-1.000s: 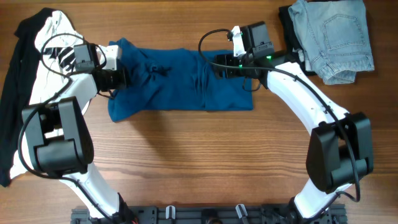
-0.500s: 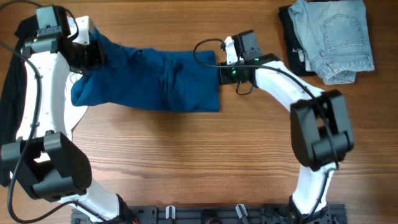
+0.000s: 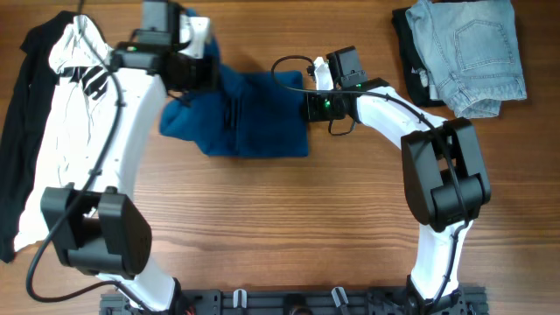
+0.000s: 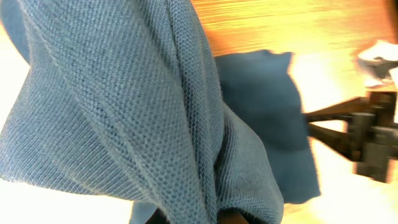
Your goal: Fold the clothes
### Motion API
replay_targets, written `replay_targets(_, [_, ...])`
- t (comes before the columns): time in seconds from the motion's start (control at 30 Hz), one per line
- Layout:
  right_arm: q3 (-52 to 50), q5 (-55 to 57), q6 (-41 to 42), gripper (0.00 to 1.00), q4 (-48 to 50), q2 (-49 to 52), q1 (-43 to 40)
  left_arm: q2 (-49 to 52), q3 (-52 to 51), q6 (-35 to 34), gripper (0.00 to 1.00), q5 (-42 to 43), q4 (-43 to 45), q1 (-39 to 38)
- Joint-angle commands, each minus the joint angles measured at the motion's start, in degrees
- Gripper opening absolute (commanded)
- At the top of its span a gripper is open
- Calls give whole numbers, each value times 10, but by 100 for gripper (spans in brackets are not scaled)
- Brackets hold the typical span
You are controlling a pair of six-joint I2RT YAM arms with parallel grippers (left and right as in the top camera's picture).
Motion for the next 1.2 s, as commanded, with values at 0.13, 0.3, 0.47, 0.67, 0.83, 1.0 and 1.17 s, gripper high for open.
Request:
replay_targets(0.13, [5,-53,22,4,14,-13,-18,34,14,-31,4,-4,10,-95])
replay_targets(0.3, [6,-107,53,11,33,-156,-102,62,14,-33,14,-5,16,-98])
replay_targets(0.47, [6,-111,53,44,21,-270,-173,62,14,-33,100,41,54,-119])
replay_targets(0.67, [6,-108,50,50,-10,-290,-184,61,14,-47,100,77,98,-136])
replay_targets(0.83, [6,-104,8,57,-69,-283,-170,15,42,-112,100,71,76,-50])
replay_targets(1.0, [6,-75,-23,64,-85,-256,-106,-55,48,-186,100,68,66,120])
replay_targets(1.17, [6,83,-23,66,-56,-214,36,-45,47,-189,100,68,13,215])
